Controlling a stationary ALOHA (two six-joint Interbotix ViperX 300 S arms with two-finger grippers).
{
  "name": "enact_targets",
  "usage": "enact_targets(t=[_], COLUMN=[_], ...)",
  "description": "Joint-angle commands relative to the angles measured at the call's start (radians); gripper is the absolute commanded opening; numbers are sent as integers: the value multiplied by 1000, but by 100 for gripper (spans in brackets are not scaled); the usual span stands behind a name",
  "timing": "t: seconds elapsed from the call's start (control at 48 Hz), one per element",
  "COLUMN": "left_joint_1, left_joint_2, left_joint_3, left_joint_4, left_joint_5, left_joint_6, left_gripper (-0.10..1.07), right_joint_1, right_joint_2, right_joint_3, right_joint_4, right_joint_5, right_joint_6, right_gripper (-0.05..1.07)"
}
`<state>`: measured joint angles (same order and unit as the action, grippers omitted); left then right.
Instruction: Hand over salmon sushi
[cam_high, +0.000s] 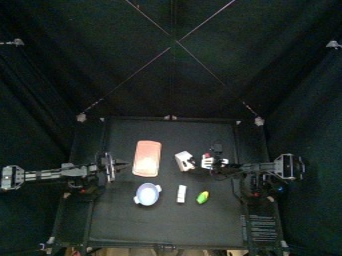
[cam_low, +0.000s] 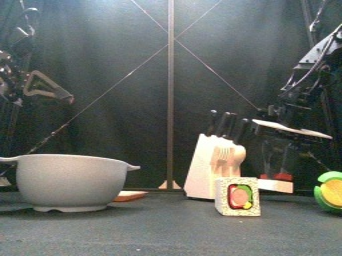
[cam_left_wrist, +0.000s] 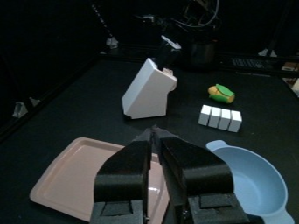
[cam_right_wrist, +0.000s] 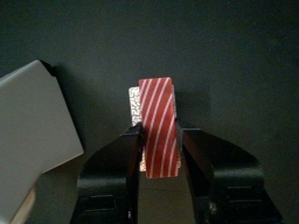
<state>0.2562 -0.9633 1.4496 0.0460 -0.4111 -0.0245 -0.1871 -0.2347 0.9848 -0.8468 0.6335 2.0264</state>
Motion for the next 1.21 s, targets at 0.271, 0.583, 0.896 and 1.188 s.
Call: enact_targets(t=[0.271,0.583,0.896,1.188], left_joint_1=[-54,-150,-178,-193], left_joint_2=[5,6,6,23], left_joint_3=[-31,-31,-21,-23], left_joint_4=[52,71,60,34], left_joint_5=[-20,-75,-118,-118], left_joint_6=[0,0,-8,-11], left_gripper=[54,55,56,60], right_joint_1=[140,354,525,561], right_joint_2=[-141,-268,-284,-204], right_joint_3=[-11,-28,-32,-63], right_joint_4=[-41,-89,-64,-72], right_joint_5=[48,137,100,-43], right_joint_6=[2,8,17,11], right_gripper=[56,56,56,56])
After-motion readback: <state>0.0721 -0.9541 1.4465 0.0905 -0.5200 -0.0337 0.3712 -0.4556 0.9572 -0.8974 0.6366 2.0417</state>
